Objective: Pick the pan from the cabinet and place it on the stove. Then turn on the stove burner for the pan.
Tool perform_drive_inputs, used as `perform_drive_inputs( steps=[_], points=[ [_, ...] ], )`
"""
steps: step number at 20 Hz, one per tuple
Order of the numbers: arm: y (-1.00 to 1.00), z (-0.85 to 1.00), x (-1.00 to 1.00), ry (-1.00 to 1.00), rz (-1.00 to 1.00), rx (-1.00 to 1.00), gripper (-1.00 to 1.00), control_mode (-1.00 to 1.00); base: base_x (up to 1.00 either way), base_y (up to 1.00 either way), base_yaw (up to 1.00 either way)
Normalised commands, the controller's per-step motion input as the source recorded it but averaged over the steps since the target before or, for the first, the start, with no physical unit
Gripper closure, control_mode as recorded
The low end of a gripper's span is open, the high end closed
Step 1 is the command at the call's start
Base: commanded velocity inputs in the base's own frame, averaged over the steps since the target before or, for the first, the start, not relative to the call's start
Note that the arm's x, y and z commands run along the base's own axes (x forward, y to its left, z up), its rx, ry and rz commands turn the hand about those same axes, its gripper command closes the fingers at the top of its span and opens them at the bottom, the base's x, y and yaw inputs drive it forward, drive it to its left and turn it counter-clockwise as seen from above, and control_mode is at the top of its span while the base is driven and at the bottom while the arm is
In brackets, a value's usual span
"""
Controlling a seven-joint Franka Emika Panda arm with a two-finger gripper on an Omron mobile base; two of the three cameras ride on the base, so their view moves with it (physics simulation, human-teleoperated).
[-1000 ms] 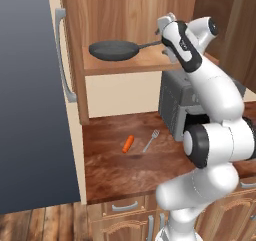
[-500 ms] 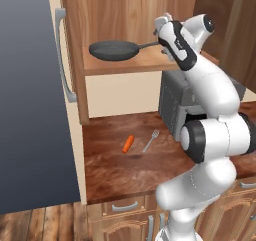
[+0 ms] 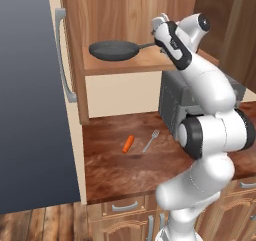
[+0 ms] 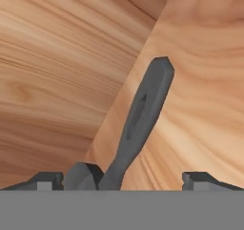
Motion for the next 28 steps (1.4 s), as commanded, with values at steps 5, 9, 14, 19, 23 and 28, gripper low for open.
perform_drive_inputs(
  steps=[5, 9, 14, 19, 23, 28],
  points=[
    [0.0, -0.28, 0.3, -0.02, -0.01, -0.01, -1.0, -1.0, 0.0, 0.0, 0.0],
    [0.0, -0.27, 0.25, -0.01, 0.0, 0.0, -1.0, -1.0, 0.0, 0.0, 0.0],
    [0.01, -0.29, 0.26, -0.02, 0.0, 0.0, -1.0, -1.0, 0.0, 0.0, 0.0],
    [0.01, -0.3, 0.27, -0.01, 0.0, 0.0, -1.0, -1.0, 0.0, 0.0, 0.0],
    [0.0, -0.31, 0.29, 0.0, 0.0, 0.0, -1.0, -1.0, 0.0, 0.0, 0.0],
    [0.02, -0.31, 0.33, 0.0, -0.01, 0.0, -1.0, -1.0, 0.0, 0.0, 0.0]
  ],
)
